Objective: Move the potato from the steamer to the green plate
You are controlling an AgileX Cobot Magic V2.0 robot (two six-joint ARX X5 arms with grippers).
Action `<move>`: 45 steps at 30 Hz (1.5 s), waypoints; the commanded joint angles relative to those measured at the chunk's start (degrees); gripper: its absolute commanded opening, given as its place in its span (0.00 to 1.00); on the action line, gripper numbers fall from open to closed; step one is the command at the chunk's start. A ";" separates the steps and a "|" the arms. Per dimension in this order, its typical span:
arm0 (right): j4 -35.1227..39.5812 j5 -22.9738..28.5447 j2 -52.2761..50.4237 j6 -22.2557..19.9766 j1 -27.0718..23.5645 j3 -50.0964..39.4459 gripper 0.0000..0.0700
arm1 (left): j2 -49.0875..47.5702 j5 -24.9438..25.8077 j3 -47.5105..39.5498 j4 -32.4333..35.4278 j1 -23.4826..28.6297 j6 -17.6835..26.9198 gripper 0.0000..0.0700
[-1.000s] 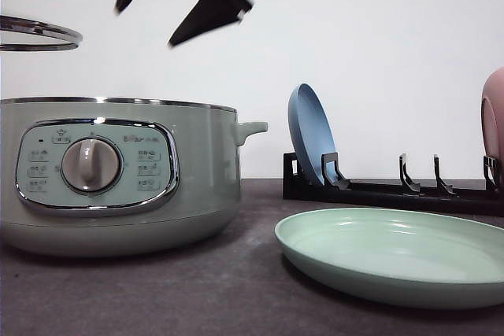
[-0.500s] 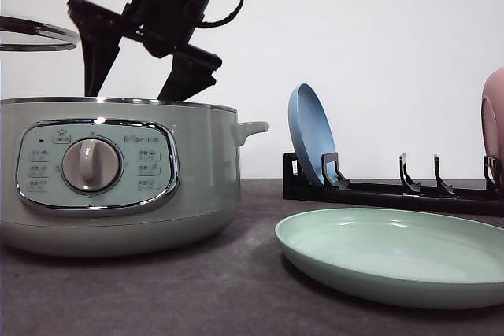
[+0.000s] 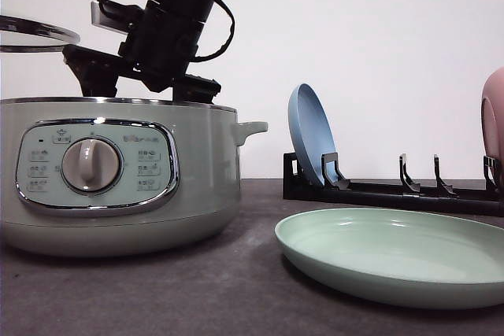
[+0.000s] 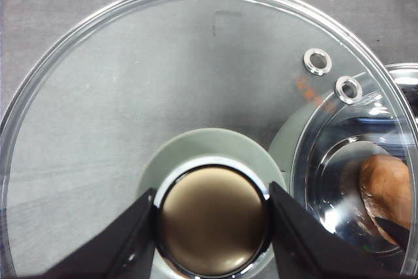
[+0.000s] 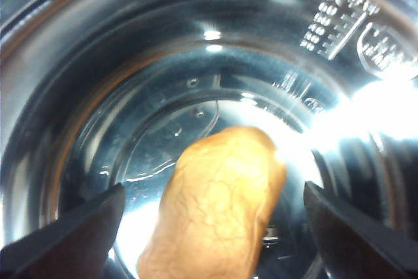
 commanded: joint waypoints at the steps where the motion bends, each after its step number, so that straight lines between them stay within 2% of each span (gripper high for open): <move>1: 0.18 0.05 2.65 0.88 0.73 1.58 0.79 | -0.61 -0.07 2.51 1.95 0.09 0.28 0.00; 15: -0.49 0.08 3.36 2.26 0.59 1.56 0.77 | -0.61 -0.07 2.51 2.01 0.09 0.28 0.00; 24: -1.09 0.02 3.68 2.52 0.63 1.60 0.42 | -0.61 -0.07 2.51 2.25 0.09 0.28 0.00; 26: -1.10 0.05 3.45 2.50 0.58 1.65 0.36 | -0.61 -0.07 2.51 2.24 0.09 0.28 0.00; 34: -1.17 0.04 -0.62 0.89 -0.05 1.65 0.35 | -0.61 -0.07 2.51 2.46 0.09 0.28 0.00; 45: -5.61 0.29 -13.99 -3.10 -1.55 1.65 0.35 | -0.61 1.06 2.51 2.38 -0.12 0.26 0.00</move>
